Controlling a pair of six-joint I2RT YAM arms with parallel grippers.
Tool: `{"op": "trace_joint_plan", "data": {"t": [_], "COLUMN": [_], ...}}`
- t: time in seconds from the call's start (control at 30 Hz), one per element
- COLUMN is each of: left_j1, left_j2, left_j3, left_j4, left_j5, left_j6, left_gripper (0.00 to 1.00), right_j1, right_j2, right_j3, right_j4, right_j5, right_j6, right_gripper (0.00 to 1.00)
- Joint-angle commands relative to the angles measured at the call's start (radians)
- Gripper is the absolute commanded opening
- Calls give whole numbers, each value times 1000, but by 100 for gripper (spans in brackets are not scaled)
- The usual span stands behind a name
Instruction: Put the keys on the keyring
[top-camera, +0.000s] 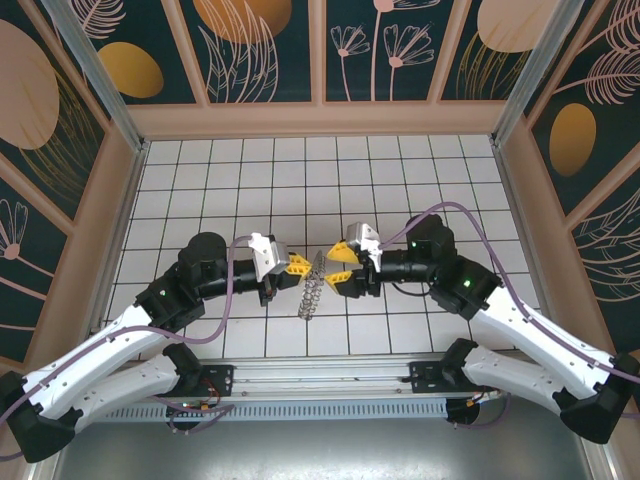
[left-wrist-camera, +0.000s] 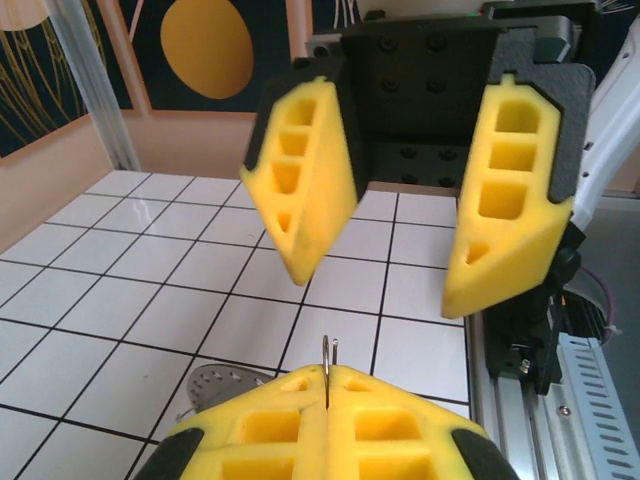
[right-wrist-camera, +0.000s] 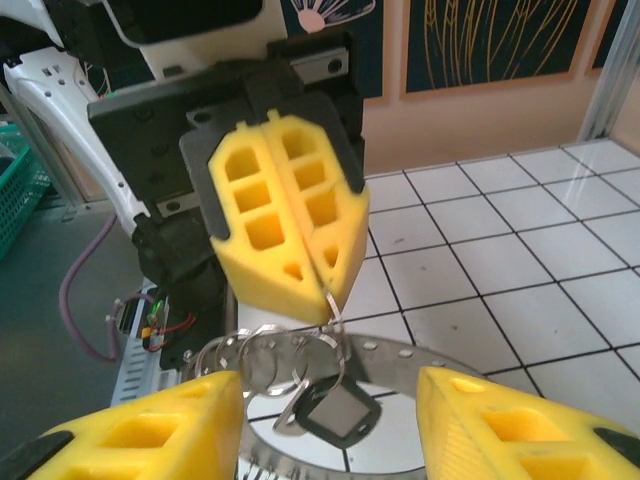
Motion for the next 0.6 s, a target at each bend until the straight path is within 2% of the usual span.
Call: {"op": "trace_joint_plan", "data": {"t": [0.0,0.3,0.57], "left_j1": [-7,-6,-7], "left_j2": [0,-10,-17], "left_j3": [15,1,-23], "left_j4": [62,93,130], "left_j5": [53,65,57], "left_j6": [-20,-38,-54], "left_gripper": [0,0,0], "right_j1": [7,7,7], "right_j2": [10,66,85], "right_j3": [-25,-40,-47], "right_j4": [112,178,194], "right_j5": [-15,-42,-63], "right_j6": [21,26,23], "right_gripper": [49,43,32]}}
